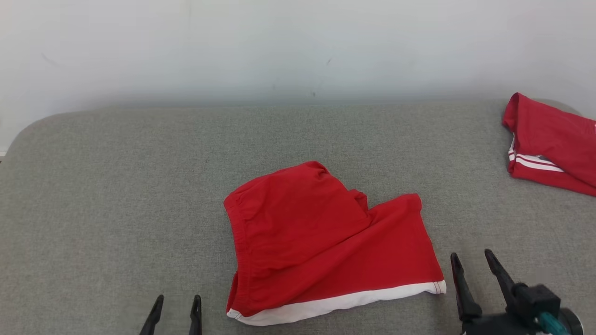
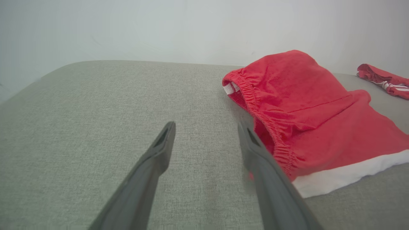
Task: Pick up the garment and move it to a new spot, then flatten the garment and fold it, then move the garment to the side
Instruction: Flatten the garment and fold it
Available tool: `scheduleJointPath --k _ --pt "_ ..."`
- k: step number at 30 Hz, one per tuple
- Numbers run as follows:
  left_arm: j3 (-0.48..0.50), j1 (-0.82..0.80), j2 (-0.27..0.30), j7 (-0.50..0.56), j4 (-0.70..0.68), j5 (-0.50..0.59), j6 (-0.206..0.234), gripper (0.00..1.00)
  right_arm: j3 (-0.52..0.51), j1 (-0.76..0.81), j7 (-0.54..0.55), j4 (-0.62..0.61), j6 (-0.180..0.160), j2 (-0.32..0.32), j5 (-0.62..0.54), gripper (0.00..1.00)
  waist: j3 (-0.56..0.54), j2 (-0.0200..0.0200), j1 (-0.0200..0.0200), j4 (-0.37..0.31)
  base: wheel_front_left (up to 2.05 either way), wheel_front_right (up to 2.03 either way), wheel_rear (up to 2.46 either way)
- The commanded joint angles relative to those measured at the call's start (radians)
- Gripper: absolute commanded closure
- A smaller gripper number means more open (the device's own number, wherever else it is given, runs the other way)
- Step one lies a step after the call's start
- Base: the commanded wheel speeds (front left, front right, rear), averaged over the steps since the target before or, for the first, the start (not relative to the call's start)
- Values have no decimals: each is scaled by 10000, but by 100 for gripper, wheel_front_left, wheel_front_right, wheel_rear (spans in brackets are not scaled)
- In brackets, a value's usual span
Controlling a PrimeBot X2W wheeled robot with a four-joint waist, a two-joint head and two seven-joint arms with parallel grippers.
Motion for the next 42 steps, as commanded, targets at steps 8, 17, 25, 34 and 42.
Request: scheduleJointPath --k 8,17,25,34,42 --pt "-325 312 -8 -29 -152 -158 -9 0 -526 1488 3 -991 -28 838 -190 0 -49 0 0 17 0 0 0" --pt "-1679 114 431 -30 370 -110 4 0 -325 1443 5 -814 -28 917 -345 0 36 0 0 -42 0 0 0" --pt "-2701 -939 999 -29 1744 -554 3 0 183 743 3 386 -28 495 -235 0 269 0 0 -136 0 0 0" --pt "-3080 -1623 1360 -29 2555 -1002 3 0 586 102 3 1389 -28 391 -82 0 477 0 0 -200 0 0 0" --pt "-3751 -2068 1487 -30 3083 -1436 3 9 1047 -515 5 2305 -28 321 57 55 592 0 0 -137 0 0 0"
